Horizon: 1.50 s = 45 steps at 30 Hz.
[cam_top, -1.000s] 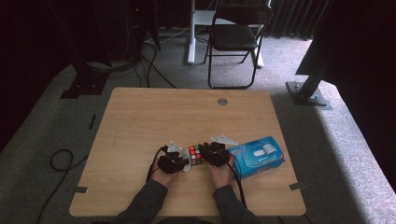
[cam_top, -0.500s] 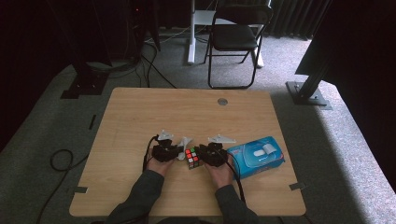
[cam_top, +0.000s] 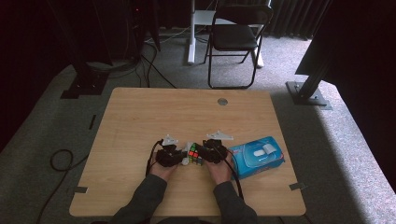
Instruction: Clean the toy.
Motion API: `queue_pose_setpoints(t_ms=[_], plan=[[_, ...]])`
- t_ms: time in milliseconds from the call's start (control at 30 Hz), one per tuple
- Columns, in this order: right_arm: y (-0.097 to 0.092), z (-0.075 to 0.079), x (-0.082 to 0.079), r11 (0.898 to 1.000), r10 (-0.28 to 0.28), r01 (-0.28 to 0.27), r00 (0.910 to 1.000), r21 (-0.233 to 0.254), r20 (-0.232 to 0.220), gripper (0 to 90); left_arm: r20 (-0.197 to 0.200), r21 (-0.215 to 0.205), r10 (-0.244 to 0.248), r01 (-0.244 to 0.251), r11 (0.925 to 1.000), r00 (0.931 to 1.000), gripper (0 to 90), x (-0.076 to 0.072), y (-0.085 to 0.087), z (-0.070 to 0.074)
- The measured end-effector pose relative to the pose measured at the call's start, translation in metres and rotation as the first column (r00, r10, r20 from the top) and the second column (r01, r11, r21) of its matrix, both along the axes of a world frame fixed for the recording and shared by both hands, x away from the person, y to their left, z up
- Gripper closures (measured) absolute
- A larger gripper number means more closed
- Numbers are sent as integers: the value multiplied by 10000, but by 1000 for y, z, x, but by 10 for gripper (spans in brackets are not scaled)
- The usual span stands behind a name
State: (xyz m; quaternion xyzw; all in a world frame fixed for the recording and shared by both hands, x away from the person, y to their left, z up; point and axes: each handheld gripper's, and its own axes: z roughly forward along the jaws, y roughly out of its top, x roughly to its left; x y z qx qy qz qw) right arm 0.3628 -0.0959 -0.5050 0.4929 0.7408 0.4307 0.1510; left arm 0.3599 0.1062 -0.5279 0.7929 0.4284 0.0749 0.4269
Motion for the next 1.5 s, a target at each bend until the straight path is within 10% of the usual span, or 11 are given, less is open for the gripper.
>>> queue_pose_setpoints(t_ms=[400,1300,1500], plan=[[-13,-2,-14,9920,-1152,1163,9931,499,-233,599,14,-79,165,-165,9998,9999,812,0,0,0],[-9,-2,-9,9945,-823,838,9963,623,-253,701,356,-251,316,-307,9992,9989,813,11,-3,9],[-9,-2,-10,9938,-896,907,9958,649,-197,701,-21,345,506,-505,9981,9987,818,10,-9,-6]])
